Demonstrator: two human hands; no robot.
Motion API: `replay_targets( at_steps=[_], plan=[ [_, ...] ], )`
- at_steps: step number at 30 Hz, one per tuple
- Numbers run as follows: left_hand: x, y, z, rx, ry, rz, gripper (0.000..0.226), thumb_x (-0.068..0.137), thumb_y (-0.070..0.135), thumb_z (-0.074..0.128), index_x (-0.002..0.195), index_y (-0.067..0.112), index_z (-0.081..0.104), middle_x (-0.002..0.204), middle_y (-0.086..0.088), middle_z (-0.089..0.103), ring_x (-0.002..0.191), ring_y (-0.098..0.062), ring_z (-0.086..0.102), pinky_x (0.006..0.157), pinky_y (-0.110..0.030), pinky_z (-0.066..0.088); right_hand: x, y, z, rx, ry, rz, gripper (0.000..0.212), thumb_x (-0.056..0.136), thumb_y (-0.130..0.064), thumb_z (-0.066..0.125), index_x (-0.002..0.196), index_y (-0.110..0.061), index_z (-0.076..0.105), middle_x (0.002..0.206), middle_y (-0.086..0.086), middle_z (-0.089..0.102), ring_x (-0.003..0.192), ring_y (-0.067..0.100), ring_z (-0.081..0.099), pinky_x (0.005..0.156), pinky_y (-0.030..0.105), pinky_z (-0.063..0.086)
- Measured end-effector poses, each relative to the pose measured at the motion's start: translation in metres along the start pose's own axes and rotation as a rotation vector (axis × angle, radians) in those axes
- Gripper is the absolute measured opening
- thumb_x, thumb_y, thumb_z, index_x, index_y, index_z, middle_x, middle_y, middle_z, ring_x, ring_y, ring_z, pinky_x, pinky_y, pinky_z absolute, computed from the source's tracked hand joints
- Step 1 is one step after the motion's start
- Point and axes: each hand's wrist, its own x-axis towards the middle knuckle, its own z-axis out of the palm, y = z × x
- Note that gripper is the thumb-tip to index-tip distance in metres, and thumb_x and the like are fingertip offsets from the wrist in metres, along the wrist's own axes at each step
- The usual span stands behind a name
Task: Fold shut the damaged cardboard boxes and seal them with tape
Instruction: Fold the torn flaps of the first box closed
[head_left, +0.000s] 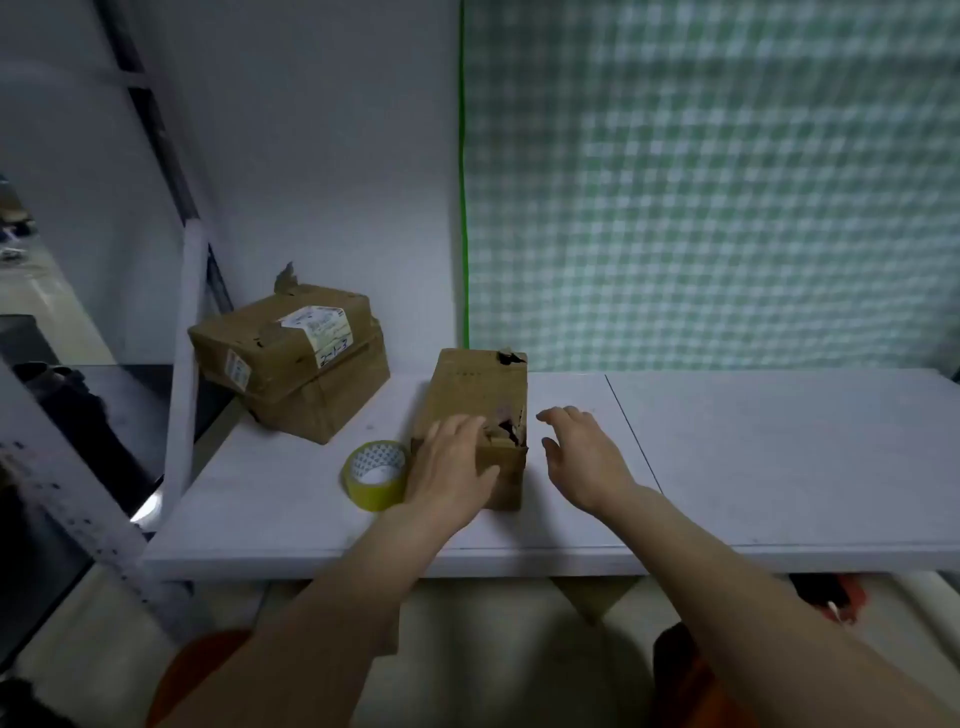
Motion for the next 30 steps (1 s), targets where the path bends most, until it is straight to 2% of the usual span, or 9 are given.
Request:
replay_targets(
  at_steps=[4, 7, 11, 16, 18, 20, 24, 27, 30],
  plan=[
    [0.024, 0.006, 0.021, 0.021, 0.014, -0.077, 0.064, 0.083, 0.05, 0.065, 0.138, 0.025, 0.043, 0.148, 0.0, 0.033, 0.139, -0.021, 0.02, 0.115, -0.038, 0.019, 0.016, 0.01, 0.011, 0.059, -0.024, 0.032, 0.041, 0.097, -0.008, 0.04, 0.138, -0.011, 0.04, 0.134, 0.009, 0.046, 0.124, 0.026, 0.04, 0.097, 0.032, 0.037],
    [0.038, 0.008, 0.038, 0.045, 0.037, -0.121, 0.054, 0.078, 0.058, 0.064, 0.123, 0.03, 0.054, 0.147, 0.001, 0.035, 0.14, -0.022, 0.019, 0.117, -0.041, 0.009, 0.024, 0.017, 0.021, 0.098, -0.017, 0.037, 0.042, 0.095, -0.005, 0.041, 0.137, -0.011, 0.04, 0.134, 0.009, 0.045, 0.123, 0.026, 0.04, 0.096, 0.035, 0.04],
    [0.046, 0.002, 0.049, 0.042, 0.102, -0.086, 0.036, 0.077, 0.05, 0.065, 0.104, 0.026, 0.062, 0.148, 0.002, 0.035, 0.141, -0.021, 0.017, 0.117, -0.041, 0.007, 0.032, 0.026, 0.029, 0.109, 0.039, 0.01, 0.044, 0.092, 0.001, 0.042, 0.135, -0.01, 0.044, 0.133, 0.01, 0.045, 0.122, 0.026, 0.041, 0.092, 0.035, 0.042],
    [0.033, -0.024, 0.041, -0.096, 0.054, 0.038, 0.034, 0.072, 0.033, 0.071, 0.104, 0.021, 0.066, 0.153, 0.002, 0.028, 0.142, -0.016, 0.008, 0.115, -0.04, 0.019, 0.038, 0.023, 0.037, 0.103, 0.164, -0.089, 0.048, 0.081, 0.011, 0.045, 0.124, -0.006, 0.055, 0.127, 0.013, 0.05, 0.118, 0.03, 0.042, 0.092, 0.031, 0.04],
    [0.028, -0.034, 0.032, -0.15, 0.02, 0.082, 0.032, 0.073, 0.03, 0.073, 0.103, 0.02, 0.068, 0.157, 0.002, 0.019, 0.144, -0.014, 0.002, 0.116, -0.041, 0.017, 0.039, 0.017, 0.038, 0.12, 0.184, -0.151, 0.049, 0.076, 0.01, 0.04, 0.118, -0.004, 0.06, 0.123, 0.015, 0.053, 0.115, 0.034, 0.044, 0.091, 0.033, 0.042],
    [0.023, -0.043, 0.023, -0.178, -0.013, 0.108, 0.029, 0.076, 0.027, 0.072, 0.105, 0.022, 0.069, 0.159, 0.003, 0.01, 0.145, -0.012, -0.004, 0.117, -0.041, 0.012, 0.039, 0.01, 0.04, 0.13, 0.185, -0.208, 0.05, 0.074, 0.001, 0.031, 0.111, -0.006, 0.064, 0.12, 0.014, 0.055, 0.112, 0.033, 0.045, 0.088, 0.034, 0.045],
    [0.011, -0.063, 0.012, -0.163, 0.014, 0.136, 0.026, 0.074, 0.029, 0.069, 0.1, 0.022, 0.071, 0.159, -0.007, 0.012, 0.146, -0.025, -0.001, 0.116, -0.051, 0.011, 0.037, -0.003, 0.045, 0.129, 0.117, -0.272, 0.05, 0.078, -0.017, 0.026, 0.104, -0.008, 0.068, 0.12, 0.013, 0.057, 0.113, 0.033, 0.046, 0.096, 0.036, 0.041],
    [0.003, -0.076, 0.009, -0.124, 0.078, 0.151, 0.027, 0.069, 0.038, 0.064, 0.084, 0.017, 0.07, 0.155, -0.013, 0.021, 0.144, -0.037, 0.009, 0.111, -0.055, 0.018, 0.032, -0.012, 0.048, 0.148, 0.098, -0.289, 0.038, 0.077, -0.008, 0.038, 0.1, -0.009, 0.069, 0.122, 0.012, 0.056, 0.118, 0.031, 0.043, 0.101, 0.037, 0.038],
    [-0.003, -0.084, 0.006, -0.146, 0.105, 0.181, 0.026, 0.073, 0.043, 0.055, 0.077, 0.019, 0.065, 0.154, -0.009, 0.02, 0.143, -0.037, 0.009, 0.107, -0.05, 0.017, 0.029, -0.021, 0.052, 0.173, 0.096, -0.305, 0.035, 0.075, -0.002, 0.048, 0.101, -0.011, 0.069, 0.123, 0.01, 0.055, 0.121, 0.026, 0.038, 0.104, 0.031, 0.032]
  ],
)
